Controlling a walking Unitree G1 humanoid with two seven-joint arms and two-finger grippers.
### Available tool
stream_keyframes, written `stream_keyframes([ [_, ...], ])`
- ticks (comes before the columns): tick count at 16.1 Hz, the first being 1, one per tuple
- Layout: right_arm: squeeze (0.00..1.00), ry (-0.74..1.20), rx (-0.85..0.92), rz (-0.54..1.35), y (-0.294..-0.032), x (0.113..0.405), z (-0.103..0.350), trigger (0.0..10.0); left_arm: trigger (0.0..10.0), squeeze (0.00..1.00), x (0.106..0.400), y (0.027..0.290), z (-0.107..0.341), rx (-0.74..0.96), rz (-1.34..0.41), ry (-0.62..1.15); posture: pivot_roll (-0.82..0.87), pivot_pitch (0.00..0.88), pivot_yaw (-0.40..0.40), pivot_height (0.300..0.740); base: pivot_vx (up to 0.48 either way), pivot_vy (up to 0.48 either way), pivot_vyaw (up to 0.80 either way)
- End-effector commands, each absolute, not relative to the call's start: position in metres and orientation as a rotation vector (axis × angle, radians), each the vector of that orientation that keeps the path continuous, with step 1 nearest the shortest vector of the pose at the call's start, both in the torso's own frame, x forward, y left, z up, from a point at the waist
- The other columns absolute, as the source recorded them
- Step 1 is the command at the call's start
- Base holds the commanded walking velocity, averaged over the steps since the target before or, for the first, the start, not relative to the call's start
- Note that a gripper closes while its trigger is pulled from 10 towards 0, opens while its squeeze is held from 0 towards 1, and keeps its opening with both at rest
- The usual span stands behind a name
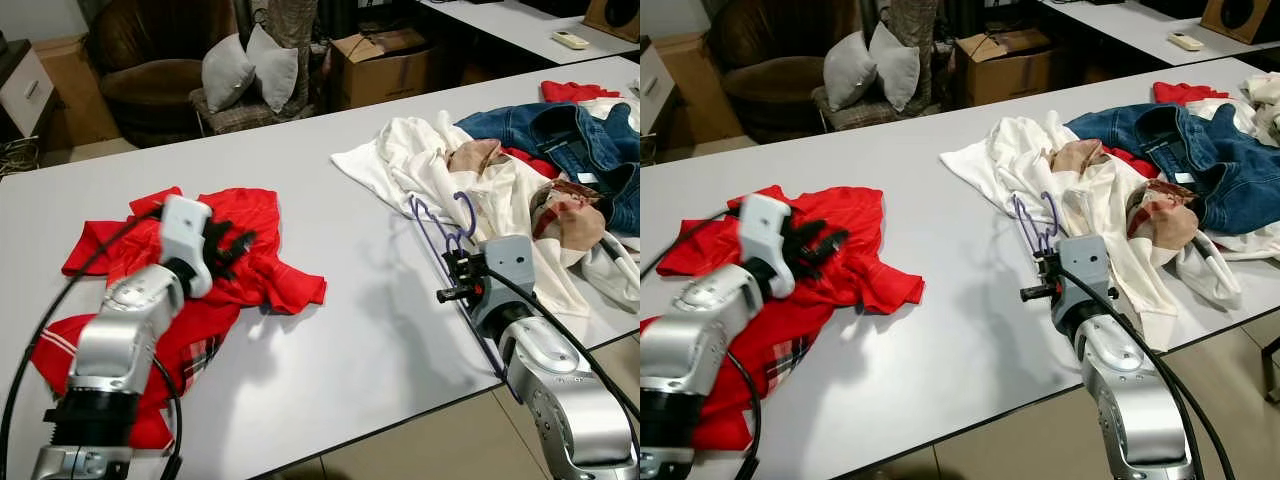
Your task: Hang hanger
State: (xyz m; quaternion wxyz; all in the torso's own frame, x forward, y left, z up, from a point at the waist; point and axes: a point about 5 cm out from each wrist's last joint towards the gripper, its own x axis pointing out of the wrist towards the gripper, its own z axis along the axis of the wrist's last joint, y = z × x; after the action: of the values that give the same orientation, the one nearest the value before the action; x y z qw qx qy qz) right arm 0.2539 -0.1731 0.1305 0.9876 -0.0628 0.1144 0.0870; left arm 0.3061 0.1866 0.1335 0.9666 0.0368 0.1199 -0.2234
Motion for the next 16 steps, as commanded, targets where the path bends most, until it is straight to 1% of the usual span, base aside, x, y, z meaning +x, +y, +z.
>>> stream_keyframes([
  [1, 0.00, 0.311, -0.116, 0.177, -0.173, 0.249, 0.115, 10.0, 10.0, 0.00, 0.303, 0.189, 0.127, 0.129, -0.477, 0.285, -0.13, 0.000, 0.085, 0.740, 0.000, 0.000, 0.00],
  [2, 0.00, 0.311, -0.115, 0.177, -0.173, 0.249, 0.115, 10.0, 10.0, 0.00, 0.303, 0.189, 0.127, 0.135, -0.476, 0.284, -0.13, 0.000, 0.086, 0.740, 0.000, 0.000, 0.00],
  [3, 0.00, 0.312, -0.116, 0.177, -0.173, 0.249, 0.115, 10.0, 10.0, 0.00, 0.301, 0.188, 0.125, 0.189, -0.511, 0.275, -0.13, 0.000, 0.086, 0.740, 0.000, 0.000, 0.00],
  [4, 0.00, 0.314, -0.117, 0.178, -0.173, 0.248, 0.114, 10.0, 8.9, 0.00, 0.299, 0.188, 0.123, 0.226, -0.528, 0.278, -0.13, 0.000, 0.088, 0.740, 0.000, 0.000, 0.00],
  [5, 0.00, 0.314, -0.118, 0.178, -0.173, 0.248, 0.114, 10.0, 4.9, 0.00, 0.299, 0.188, 0.122, 0.235, -0.531, 0.280, -0.13, 0.000, 0.088, 0.740, 0.000, 0.000, 0.00],
  [6, 0.00, 0.316, -0.120, 0.179, -0.173, 0.247, 0.114, 10.0, 0.0, 0.00, 0.300, 0.190, 0.120, 0.261, -0.522, 0.288, -0.14, 0.000, 0.090, 0.740, 0.000, 0.000, 0.00],
  [11, 0.00, 0.333, -0.135, 0.178, -0.175, 0.247, 0.112, 10.0, 0.0, 0.00, 0.303, 0.193, 0.120, 0.340, -0.494, 0.270, -0.13, 0.000, 0.087, 0.740, 0.000, 0.000, 0.00],
  [12, 0.00, 0.335, -0.149, 0.161, -0.178, 0.248, 0.111, 10.0, 0.0, 0.00, 0.305, 0.194, 0.120, 0.375, -0.459, 0.252, -0.13, 0.000, 0.087, 0.740, 0.000, 0.000, 0.00],
  [13, 0.00, 0.335, -0.150, 0.161, -0.179, 0.248, 0.111, 10.0, 0.0, 0.00, 0.305, 0.194, 0.121, 0.376, -0.452, 0.247, -0.13, 0.000, 0.087, 0.740, 0.000, 0.000, 0.00],
  [16, 0.00, 0.345, -0.090, 0.175, -0.179, 0.247, 0.110, 10.0, 0.0, 0.00, 0.307, 0.199, 0.127, 0.375, -0.405, 0.199, -0.13, 0.000, 0.083, 0.740, 0.000, 0.000, 0.00],
])
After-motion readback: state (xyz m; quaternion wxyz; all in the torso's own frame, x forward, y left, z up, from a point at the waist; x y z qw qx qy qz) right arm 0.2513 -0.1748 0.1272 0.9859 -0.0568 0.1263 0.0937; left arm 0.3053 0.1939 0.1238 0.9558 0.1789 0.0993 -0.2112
